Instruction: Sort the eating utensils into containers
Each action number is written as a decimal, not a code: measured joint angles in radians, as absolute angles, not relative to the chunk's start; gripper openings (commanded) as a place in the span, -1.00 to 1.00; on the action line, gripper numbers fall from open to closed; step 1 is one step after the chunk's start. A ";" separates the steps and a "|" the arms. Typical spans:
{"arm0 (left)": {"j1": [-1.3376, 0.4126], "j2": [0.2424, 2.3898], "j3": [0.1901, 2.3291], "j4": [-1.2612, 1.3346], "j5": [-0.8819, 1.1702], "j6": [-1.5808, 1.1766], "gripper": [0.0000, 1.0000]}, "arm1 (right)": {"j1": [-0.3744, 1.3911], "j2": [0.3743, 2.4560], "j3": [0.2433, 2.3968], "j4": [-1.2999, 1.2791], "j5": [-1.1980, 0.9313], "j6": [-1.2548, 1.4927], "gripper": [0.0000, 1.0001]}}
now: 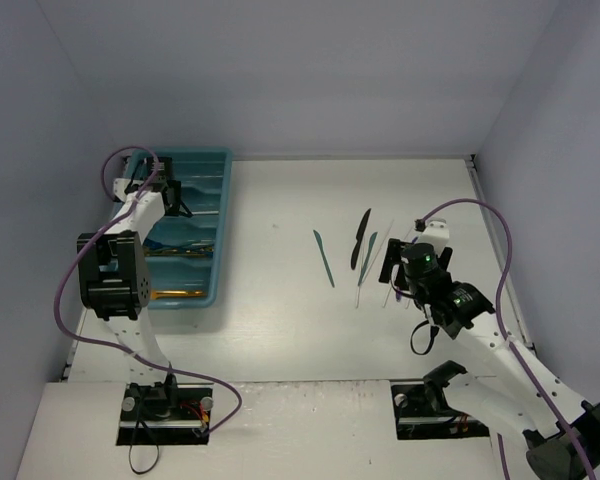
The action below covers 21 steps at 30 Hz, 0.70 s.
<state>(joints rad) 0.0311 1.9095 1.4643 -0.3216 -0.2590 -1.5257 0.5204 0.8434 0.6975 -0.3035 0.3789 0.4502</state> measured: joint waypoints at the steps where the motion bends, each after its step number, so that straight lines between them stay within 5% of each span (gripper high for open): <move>1: 0.031 1.909 1.464 -0.318 -0.256 -1.526 -0.18 | 0.517 0.847 0.698 -0.303 0.385 0.455 0.55; 11: 0.016 1.760 1.415 -0.309 -0.196 -1.448 0.04 | 0.416 0.851 0.698 -0.304 0.425 0.548 0.49; 15: -0.025 1.618 1.415 -0.307 -0.153 -1.268 0.24 | 0.332 0.887 0.695 -0.303 0.407 0.583 0.41; 21: -0.085 1.395 1.383 -0.293 0.038 -0.895 0.29 | 0.234 0.993 0.663 -0.300 0.375 0.633 0.24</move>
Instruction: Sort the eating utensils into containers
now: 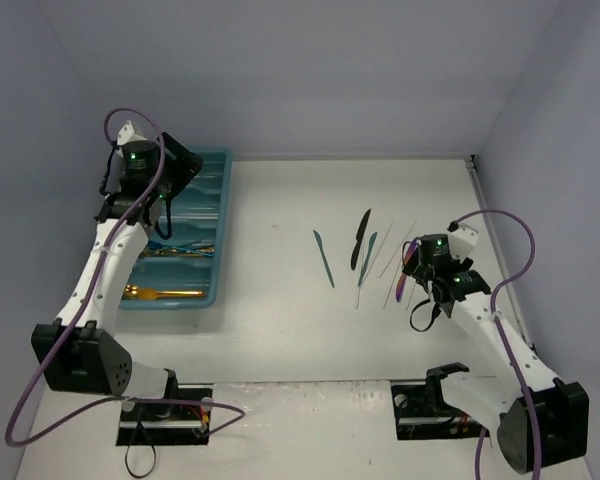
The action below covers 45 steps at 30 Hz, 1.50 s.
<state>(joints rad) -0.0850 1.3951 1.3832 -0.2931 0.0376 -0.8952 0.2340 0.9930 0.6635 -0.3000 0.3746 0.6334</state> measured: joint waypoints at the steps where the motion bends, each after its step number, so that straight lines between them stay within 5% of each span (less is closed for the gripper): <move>1: -0.086 1.362 1.364 -0.291 0.075 -0.836 0.30 | 0.224 1.008 0.656 -0.300 0.367 0.640 0.23; 10: -0.083 1.120 1.071 -0.295 0.313 -0.431 0.42 | 0.177 1.166 0.628 -0.242 0.293 0.682 0.10; 28: -0.097 1.088 0.957 -0.357 0.370 -0.307 0.42 | 0.089 1.391 0.602 -0.071 0.242 0.681 -0.09; 38: -0.103 1.070 0.957 -0.359 0.374 -0.307 0.42 | 0.041 1.424 0.609 -0.014 0.268 0.672 -0.97; 45: -0.161 1.058 0.957 -0.356 0.388 -0.306 0.42 | 0.033 1.392 0.608 -0.036 0.254 0.643 -1.00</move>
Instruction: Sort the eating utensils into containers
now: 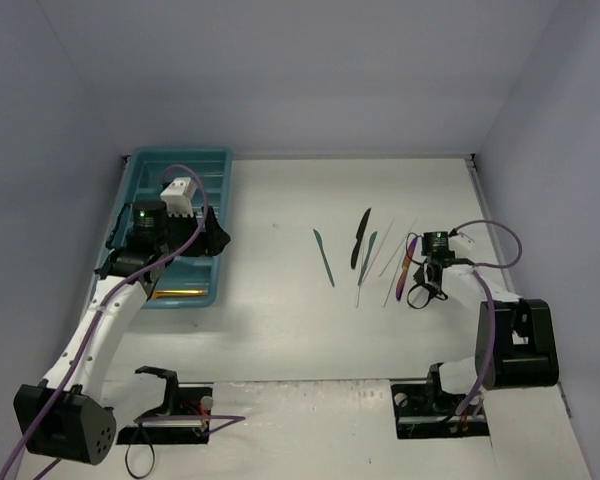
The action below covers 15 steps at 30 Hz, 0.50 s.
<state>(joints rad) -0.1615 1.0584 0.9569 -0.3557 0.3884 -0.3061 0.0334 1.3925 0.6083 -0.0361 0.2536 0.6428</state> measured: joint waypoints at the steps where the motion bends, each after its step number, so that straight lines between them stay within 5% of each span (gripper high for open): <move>1: -0.182 1.060 0.957 -0.356 0.393 -0.307 0.42 | 0.034 1.366 0.609 -0.047 0.243 0.627 -1.00; 8: -0.361 1.112 1.040 -0.362 0.433 -0.354 0.42 | 0.095 1.067 0.662 -0.110 0.150 0.494 -1.00; 15: -0.496 1.136 1.117 -0.286 0.448 -0.467 0.42 | 0.410 0.891 0.823 -0.117 0.057 0.335 -1.00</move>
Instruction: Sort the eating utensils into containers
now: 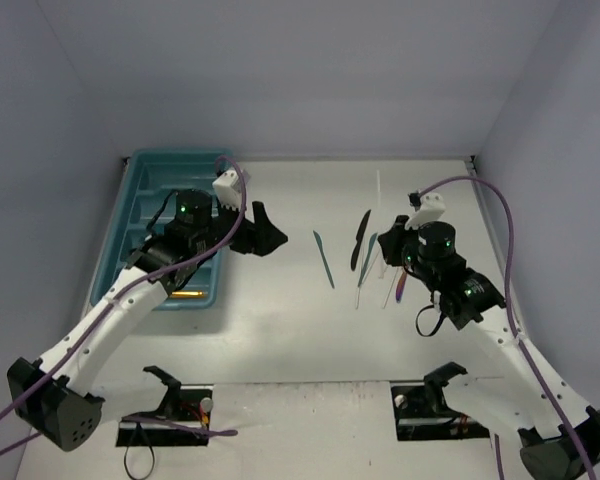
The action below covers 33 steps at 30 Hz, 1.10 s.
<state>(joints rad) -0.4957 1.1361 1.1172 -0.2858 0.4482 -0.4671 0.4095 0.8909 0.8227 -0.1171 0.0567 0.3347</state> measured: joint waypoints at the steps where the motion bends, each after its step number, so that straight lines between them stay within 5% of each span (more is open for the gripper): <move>1: -0.513 1.143 1.121 -0.266 0.447 -0.489 0.42 | 0.447 0.883 0.840 -0.117 0.039 0.315 -1.00; 12: -0.717 1.318 1.168 -0.062 0.352 -0.651 0.42 | 0.700 0.913 0.881 -0.116 -0.054 0.195 -1.00; 19: -0.739 1.389 1.197 -0.030 0.260 -0.713 0.25 | 0.728 0.943 0.889 -0.100 -0.052 0.181 -1.00; 29: -0.760 1.423 1.197 0.016 0.213 -0.787 -0.23 | 0.735 0.953 0.889 -0.059 -0.042 0.183 -1.00; 33: -0.773 1.447 1.197 0.036 0.213 -0.818 -0.57 | 0.738 0.964 0.889 -0.053 -0.033 0.186 -1.00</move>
